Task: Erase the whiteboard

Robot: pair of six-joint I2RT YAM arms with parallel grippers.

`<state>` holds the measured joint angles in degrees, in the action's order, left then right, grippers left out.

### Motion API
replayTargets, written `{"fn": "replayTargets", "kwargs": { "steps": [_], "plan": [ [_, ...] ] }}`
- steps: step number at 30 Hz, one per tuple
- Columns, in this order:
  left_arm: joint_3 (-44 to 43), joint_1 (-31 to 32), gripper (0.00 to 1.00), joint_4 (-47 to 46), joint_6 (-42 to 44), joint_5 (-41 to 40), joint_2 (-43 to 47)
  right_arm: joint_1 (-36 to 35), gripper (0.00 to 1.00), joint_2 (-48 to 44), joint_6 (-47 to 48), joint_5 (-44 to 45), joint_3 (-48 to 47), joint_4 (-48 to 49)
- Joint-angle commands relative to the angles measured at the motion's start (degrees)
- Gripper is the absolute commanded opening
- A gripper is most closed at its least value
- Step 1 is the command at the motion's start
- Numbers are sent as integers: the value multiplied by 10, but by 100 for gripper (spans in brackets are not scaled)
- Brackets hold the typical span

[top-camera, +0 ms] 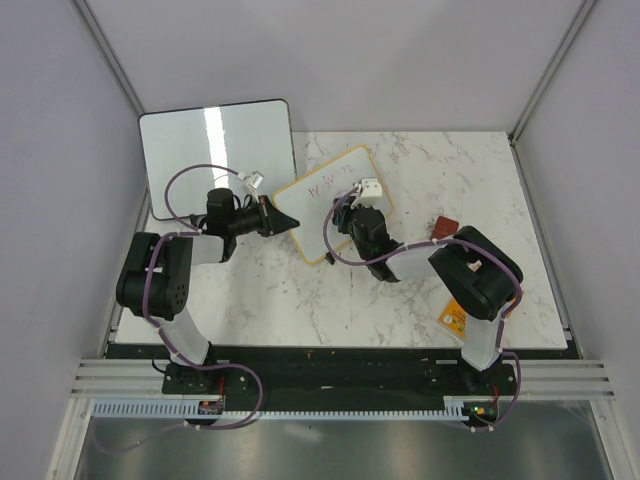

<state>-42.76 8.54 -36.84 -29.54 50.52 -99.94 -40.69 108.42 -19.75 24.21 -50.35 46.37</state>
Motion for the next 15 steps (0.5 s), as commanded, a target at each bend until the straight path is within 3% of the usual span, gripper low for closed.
{"fn": "replayTargets", "kwargs": {
  "steps": [1, 9, 15],
  "plan": [
    [-5, 15, 2, 3, 67, 56, 1, -25, 0, 57, 21, -21, 53, -189],
    [-4, 14, 2, 3, 67, 59, 2, -49, 0, 64, 51, -41, 18, -196],
    [-3, 14, 2, 3, 67, 63, 1, -56, 0, 79, 95, -107, -19, -192]
  ]
}}
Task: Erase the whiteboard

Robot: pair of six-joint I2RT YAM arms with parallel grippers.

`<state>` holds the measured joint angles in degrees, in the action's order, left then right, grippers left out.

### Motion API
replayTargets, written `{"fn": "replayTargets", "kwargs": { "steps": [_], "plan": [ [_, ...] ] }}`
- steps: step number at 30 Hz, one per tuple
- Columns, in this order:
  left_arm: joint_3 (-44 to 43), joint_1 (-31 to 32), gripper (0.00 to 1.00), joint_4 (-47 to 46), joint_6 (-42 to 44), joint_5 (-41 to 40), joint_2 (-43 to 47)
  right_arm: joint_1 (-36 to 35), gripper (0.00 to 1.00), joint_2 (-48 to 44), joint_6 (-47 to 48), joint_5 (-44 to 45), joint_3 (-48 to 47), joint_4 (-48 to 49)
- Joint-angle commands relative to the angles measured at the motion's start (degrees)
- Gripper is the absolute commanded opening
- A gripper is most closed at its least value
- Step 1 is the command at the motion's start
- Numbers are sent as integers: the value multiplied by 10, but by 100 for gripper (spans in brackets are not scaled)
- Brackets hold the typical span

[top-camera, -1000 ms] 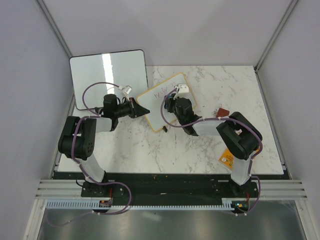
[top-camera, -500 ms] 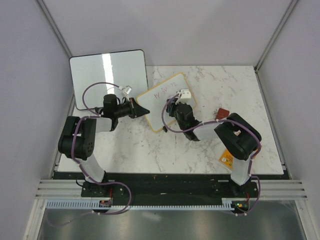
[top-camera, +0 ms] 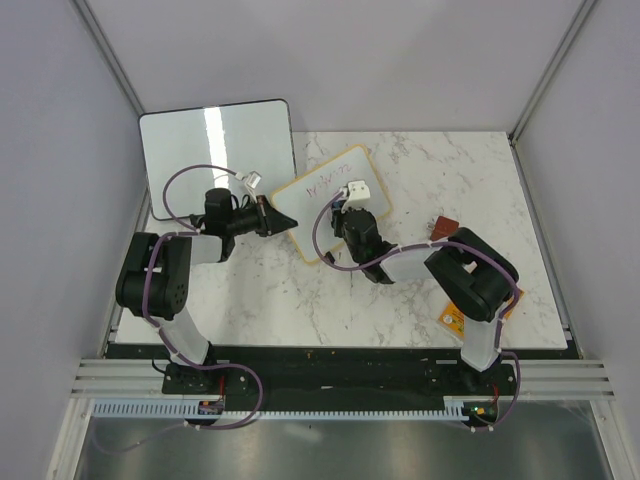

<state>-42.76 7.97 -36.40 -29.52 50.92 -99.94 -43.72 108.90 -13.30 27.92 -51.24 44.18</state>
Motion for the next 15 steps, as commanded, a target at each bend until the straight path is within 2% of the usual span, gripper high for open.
{"fn": "replayTargets", "kwargs": {
  "steps": [1, 11, 15],
  "plan": [
    [-4, 21, 2, -2, 66, 59, 0, -27, 0, 75, 36, -158, -13, -169],
    [-9, 20, 2, 3, 67, 61, -3, -36, 0, 76, 72, -269, 8, -151],
    [-9, 21, 2, 4, 67, 62, -3, -36, 0, 77, 72, -270, 7, -160]
  ]
}}
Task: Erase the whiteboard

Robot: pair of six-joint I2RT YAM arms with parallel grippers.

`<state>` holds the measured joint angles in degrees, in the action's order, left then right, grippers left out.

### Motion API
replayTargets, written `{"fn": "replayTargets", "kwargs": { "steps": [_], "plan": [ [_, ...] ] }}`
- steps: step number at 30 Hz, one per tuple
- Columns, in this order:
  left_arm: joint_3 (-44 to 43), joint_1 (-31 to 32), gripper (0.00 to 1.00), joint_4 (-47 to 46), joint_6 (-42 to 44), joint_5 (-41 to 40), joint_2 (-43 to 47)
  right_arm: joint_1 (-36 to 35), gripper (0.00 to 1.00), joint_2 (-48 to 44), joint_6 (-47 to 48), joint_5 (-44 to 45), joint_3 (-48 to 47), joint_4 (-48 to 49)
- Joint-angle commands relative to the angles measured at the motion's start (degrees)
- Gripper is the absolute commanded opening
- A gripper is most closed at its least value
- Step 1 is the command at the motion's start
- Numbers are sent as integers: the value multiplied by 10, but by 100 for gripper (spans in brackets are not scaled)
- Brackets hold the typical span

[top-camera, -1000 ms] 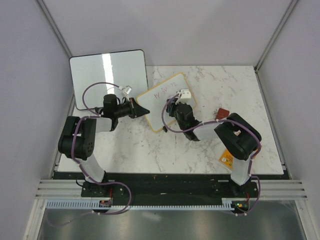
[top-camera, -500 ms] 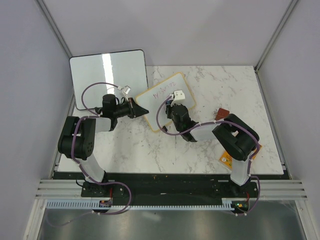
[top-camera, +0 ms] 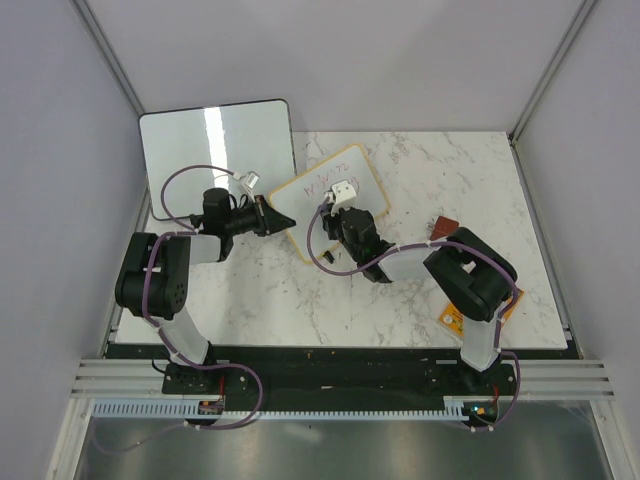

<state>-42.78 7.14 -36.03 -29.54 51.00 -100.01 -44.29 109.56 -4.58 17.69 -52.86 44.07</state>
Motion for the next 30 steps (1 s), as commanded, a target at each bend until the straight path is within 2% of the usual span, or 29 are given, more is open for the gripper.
{"fn": "replayTargets", "kwargs": {
  "steps": [1, 5, 11, 26, 30],
  "plan": [
    [-8, 29, 2, 1, 68, 60, -2, -31, 0, 75, -31, -136, 23, -165],
    [-7, 29, 2, 2, 69, 60, 1, -3, 0, 75, -89, -71, 28, -171],
    [-7, 29, 2, 5, 70, 57, 2, 33, 0, 51, -154, 2, 27, -232],
    [-6, 29, 2, 6, 70, 57, 4, 39, 0, 21, -177, -3, 53, -335],
    [-5, 29, 2, 6, 70, 57, 4, 37, 0, 19, -163, -8, 58, -335]
  ]
}}
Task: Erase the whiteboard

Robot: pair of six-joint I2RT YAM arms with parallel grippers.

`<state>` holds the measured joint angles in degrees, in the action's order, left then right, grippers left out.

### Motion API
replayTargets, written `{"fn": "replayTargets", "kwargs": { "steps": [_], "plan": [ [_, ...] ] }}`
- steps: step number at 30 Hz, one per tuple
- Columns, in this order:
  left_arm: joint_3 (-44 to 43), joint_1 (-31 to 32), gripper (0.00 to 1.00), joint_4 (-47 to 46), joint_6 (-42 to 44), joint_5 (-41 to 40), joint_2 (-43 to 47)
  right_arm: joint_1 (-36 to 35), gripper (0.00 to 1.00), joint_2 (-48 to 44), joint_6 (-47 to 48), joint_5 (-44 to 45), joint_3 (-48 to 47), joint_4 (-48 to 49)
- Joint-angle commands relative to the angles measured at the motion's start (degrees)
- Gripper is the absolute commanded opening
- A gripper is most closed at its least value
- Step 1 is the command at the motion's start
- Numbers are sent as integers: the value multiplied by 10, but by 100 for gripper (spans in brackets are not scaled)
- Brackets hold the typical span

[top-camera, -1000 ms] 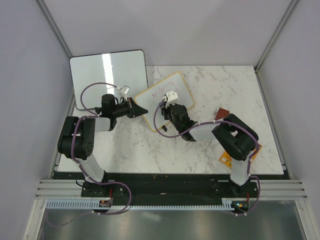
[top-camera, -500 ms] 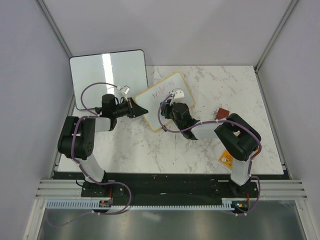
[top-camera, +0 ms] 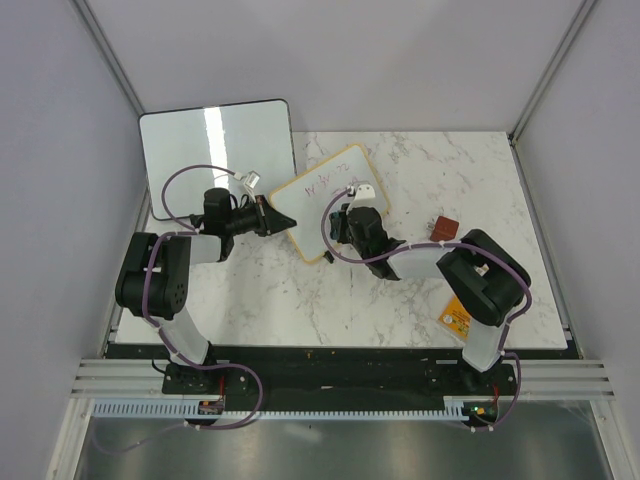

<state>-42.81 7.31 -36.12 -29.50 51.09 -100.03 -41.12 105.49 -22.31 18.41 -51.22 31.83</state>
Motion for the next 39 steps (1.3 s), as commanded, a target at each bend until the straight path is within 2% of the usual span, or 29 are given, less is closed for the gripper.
{"fn": "replayTargets", "kwargs": {
  "steps": [1, 8, 14, 20, 26, 34, 39],
  "plan": [
    [-5, 27, 2, 7, 69, 57, 4, 4, 0, 60, 18, -19, 39, -213],
    [-3, 28, 2, 10, 73, 58, 7, -6, 0, 66, 55, -29, -21, -198],
    [-4, 31, 2, 16, 78, 58, 9, -10, 0, 85, 89, -48, -141, -217],
    [-7, 38, 2, 25, 83, 58, 11, -26, 0, 104, 118, -53, -212, -223],
    [-1, 46, 2, 39, 88, 57, 19, -27, 0, 95, 127, -66, -224, -200],
    [4, 49, 2, 76, 112, 56, 32, -27, 0, 82, 180, -155, -234, -135],
    [-3, 53, 2, 90, 124, 52, 29, -27, 0, 89, 191, -202, -272, -126]
  ]
}}
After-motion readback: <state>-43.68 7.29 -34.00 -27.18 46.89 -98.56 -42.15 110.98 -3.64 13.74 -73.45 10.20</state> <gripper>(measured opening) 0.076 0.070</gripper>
